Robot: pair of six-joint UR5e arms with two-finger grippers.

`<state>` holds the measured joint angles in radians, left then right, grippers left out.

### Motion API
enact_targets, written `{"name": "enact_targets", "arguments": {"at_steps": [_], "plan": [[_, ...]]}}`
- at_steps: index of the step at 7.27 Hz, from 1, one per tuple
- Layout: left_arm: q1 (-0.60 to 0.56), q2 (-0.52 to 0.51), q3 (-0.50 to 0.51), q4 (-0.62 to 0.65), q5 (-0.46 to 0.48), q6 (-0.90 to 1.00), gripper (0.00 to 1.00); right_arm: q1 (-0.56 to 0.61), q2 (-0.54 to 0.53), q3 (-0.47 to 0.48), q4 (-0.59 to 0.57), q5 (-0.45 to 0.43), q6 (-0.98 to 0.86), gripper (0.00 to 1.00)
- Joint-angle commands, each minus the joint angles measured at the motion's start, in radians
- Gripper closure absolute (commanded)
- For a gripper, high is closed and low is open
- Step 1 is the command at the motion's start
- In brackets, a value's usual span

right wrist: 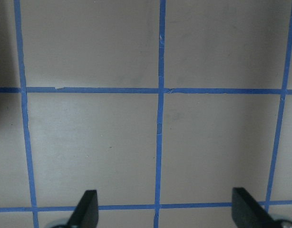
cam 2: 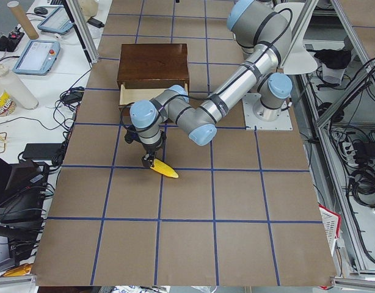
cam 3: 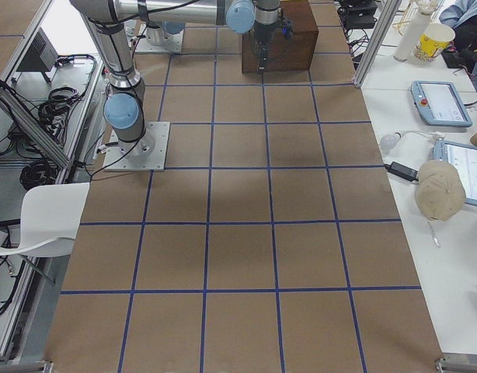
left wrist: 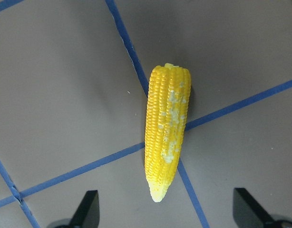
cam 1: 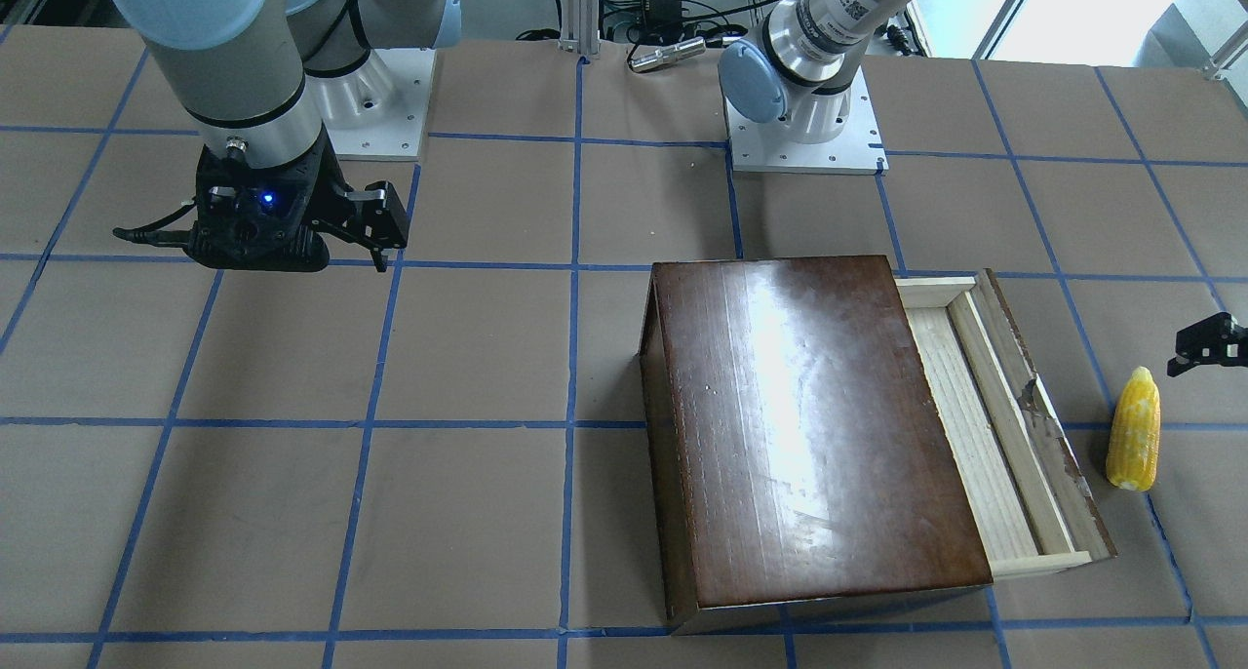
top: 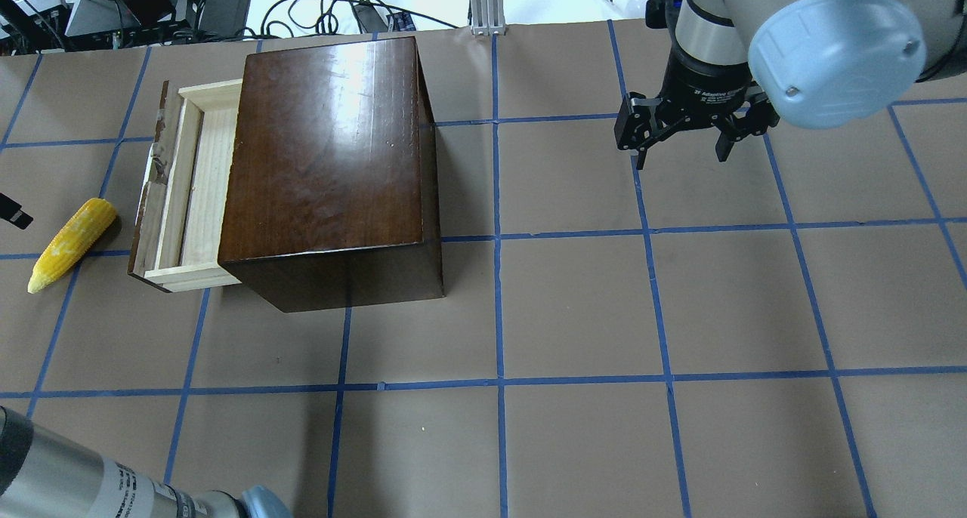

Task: Open drawer and put corn inside
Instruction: 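Lower the left gripper over the yellow corn cob and grasp it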

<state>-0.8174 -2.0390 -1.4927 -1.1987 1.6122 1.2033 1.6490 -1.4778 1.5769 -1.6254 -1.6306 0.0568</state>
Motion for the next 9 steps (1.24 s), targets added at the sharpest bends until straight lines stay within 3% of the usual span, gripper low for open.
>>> {"name": "enact_targets", "arguments": {"at_steps": [1, 4, 9], "plan": [[0.000, -0.020, -0.034, 0.024, -0.005, 0.027, 0.00, 0.000, 0.001, 0.000, 0.001, 0.000, 0.000, 0.00], [-0.002, -0.049, -0.047, 0.028, -0.006, 0.035, 0.00, 0.000, 0.001, 0.000, 0.001, 0.000, 0.000, 0.00], [-0.005, -0.142, -0.043, 0.139, -0.046, 0.030, 0.00, 0.000, 0.001, 0.000, 0.001, 0.002, 0.000, 0.00]]}}
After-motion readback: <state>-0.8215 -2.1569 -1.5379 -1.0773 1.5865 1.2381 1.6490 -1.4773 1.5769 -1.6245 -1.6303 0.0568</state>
